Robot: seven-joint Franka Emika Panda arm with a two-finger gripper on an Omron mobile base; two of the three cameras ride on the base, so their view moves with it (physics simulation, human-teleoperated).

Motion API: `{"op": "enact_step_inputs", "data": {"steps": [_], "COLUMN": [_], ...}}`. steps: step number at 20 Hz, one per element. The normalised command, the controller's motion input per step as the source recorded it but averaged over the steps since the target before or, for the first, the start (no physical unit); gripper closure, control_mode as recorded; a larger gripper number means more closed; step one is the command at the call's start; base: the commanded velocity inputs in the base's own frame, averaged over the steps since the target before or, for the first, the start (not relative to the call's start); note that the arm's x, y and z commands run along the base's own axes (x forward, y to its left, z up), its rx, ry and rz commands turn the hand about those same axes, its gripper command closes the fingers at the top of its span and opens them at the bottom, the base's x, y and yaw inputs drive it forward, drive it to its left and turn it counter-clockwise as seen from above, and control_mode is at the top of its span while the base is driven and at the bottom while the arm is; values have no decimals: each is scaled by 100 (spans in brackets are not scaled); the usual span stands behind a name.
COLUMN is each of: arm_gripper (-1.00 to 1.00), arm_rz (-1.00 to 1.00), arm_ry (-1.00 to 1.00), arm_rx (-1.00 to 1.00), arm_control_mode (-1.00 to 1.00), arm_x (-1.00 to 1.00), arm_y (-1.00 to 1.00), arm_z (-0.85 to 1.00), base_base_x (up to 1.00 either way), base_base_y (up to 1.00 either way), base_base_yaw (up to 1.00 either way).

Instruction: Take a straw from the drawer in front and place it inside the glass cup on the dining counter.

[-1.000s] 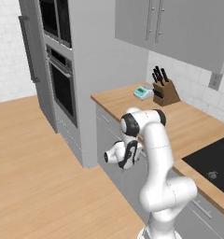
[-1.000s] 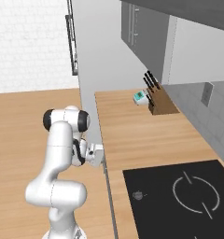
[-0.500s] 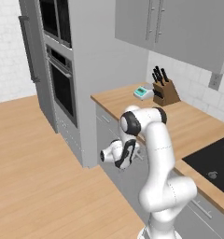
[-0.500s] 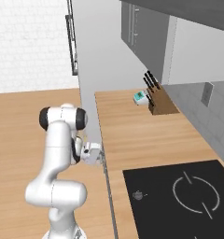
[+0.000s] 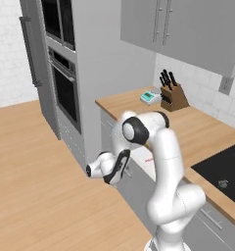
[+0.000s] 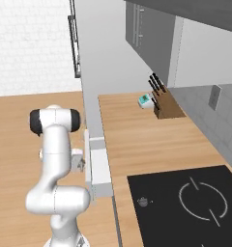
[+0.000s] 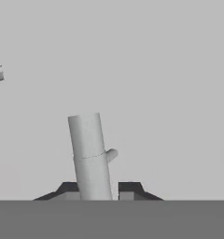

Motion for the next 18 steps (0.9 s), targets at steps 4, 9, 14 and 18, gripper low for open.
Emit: {"op": "enact_step_inputs", "data": {"steps": [4, 9, 14, 18], "arm_gripper": [100, -100, -100, -100], "arm_rz": [8, 7, 6, 4], "arm_ry": [0, 0, 0, 8], "arm_rx": [2, 5, 25, 46], "arm_control_mode": [-100, -100, -100, -100], "arm_x": [-45, -33, -41, -43], "arm_y": [100, 100, 43, 5], "arm_z": [0, 0, 28, 92], "base_base_x": [0, 0, 0, 0], "base_base_y": [0, 0, 0, 0], "base_base_yaw": [0, 0, 0, 0]}}
